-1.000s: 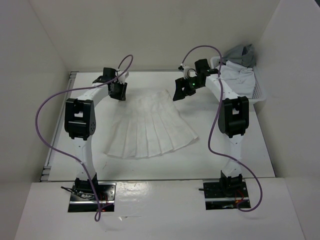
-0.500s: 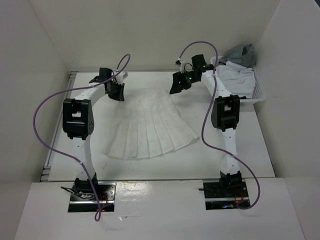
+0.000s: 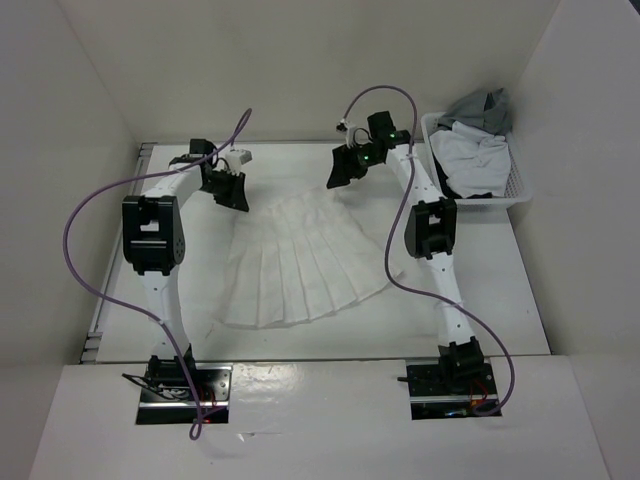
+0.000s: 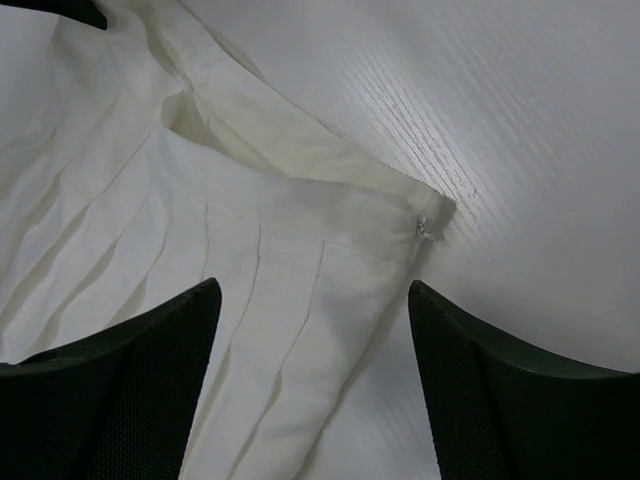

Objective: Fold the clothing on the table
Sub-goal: Flatten the skirt out

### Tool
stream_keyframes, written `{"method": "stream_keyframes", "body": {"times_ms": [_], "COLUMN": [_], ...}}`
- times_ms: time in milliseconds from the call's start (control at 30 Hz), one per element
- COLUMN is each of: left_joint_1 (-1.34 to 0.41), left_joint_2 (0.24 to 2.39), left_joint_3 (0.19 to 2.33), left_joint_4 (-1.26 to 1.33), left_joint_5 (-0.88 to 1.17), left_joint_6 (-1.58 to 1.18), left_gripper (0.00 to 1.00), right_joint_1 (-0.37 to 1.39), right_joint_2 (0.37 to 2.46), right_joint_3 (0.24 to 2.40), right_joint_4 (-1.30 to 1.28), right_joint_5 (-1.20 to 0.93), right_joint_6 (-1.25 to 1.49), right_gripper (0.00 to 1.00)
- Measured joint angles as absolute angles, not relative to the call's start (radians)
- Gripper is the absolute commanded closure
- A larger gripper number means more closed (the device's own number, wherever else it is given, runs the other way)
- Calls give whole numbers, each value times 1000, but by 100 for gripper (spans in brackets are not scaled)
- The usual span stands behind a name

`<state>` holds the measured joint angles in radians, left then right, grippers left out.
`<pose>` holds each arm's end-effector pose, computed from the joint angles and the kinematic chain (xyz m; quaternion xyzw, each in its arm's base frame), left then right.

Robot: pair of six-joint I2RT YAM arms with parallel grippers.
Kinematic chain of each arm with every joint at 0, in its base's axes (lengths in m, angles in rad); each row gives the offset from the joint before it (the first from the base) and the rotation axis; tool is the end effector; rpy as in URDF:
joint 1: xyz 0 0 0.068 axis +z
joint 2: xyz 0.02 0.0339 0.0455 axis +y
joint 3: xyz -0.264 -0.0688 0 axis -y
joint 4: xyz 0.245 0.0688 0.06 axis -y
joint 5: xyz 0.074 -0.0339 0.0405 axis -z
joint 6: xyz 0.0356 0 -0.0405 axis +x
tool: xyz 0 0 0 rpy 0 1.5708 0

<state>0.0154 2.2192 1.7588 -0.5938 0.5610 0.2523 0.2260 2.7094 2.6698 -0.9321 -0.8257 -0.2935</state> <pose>0.4773 -0.0116 0.1783 0.1800 0.9142 -0.2325 0.2790 0.5421 0.1515 0.1933 -0.3392 0.8154 0.3740 0.2831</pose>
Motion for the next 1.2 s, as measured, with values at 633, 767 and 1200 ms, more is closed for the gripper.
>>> {"method": "stream_keyframes", "body": {"times_ms": [633,767,1200], "left_joint_1": [17,17,17], "left_joint_2": [2229,2231,2245], "left_joint_3": [1759,1759,1761], "left_joint_4": [-629,-629,-639], "left_joint_5": [582,582,582], "left_joint_6": [265,265,265], "left_gripper": [79,79,79], "right_joint_1": [224,223,227], "right_joint_2": [2871,2888,2940], "right_joint_3": [2829,2843,2912], "right_joint_4": [-1002,-1000,-977], "right_joint_5": [-809,-834,-860], "right_joint_6": [-325,-319,-274], "right_gripper": [36,42,51]}}
